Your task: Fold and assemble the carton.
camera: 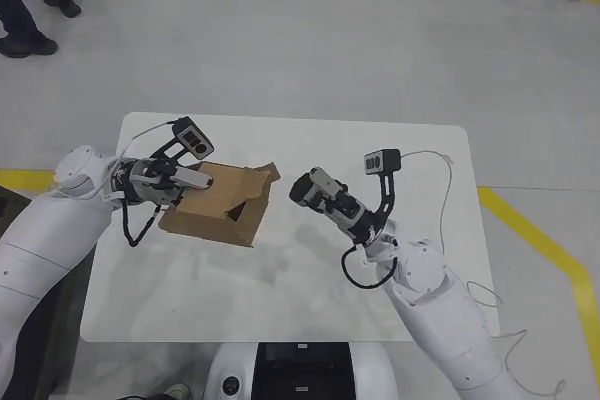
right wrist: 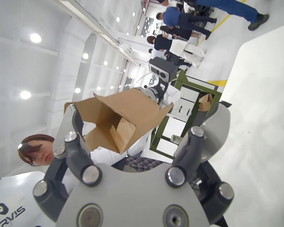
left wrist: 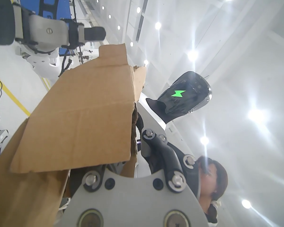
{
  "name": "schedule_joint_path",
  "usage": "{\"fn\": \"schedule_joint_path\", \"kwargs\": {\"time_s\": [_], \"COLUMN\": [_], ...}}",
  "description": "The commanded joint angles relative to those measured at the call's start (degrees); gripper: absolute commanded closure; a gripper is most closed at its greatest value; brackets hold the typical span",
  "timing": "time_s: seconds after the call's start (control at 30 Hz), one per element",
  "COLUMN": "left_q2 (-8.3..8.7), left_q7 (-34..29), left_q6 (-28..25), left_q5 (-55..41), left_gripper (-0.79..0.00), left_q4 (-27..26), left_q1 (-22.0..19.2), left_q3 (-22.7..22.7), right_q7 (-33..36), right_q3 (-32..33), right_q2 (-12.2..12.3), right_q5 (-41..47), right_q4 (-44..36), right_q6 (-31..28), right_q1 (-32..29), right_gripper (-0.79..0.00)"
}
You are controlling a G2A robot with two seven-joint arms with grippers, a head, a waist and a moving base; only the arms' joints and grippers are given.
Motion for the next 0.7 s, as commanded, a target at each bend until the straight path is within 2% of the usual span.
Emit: {"fn": "schedule_joint_path", "kwargs": {"time_s": [0.0, 0.17, 0.33, 0.67], "left_q2": [0.00, -0.17, -0.47, -1.40], "left_q7": [0.00, 0.00, 0.00, 0.00], "left_q6": [0.22, 1.14, 0.24, -0.65], "left_q5": [0.30, 1.17, 5.12, 4.36], "left_gripper": [0.000, 0.000, 0.000, 0.000], "left_q4": [-0.01, 1.13, 3.28, 5.19], "left_q1": [0.17, 0.27, -0.74, -2.78], "left_q3": [0.07, 0.56, 2.01, 3.94], "right_q7": [-0.05, 2.00, 4.87, 10.10], "right_q3": [-0.41, -1.97, -3.20, -3.98], "right_q2": [-0.20, -0.65, -0.95, -0.92], "right_q5": [1.23, 5.45, 10.14, 13.83], "right_q4": [0.05, 0.14, -0.06, -0.47], "right_q6": [-2.33, -7.20, -9.64, -8.43], "right_q1": [0.38, 0.91, 1.13, 0.82], "right_gripper": [-0.785, -0.785, -0.785, -0.785]}}
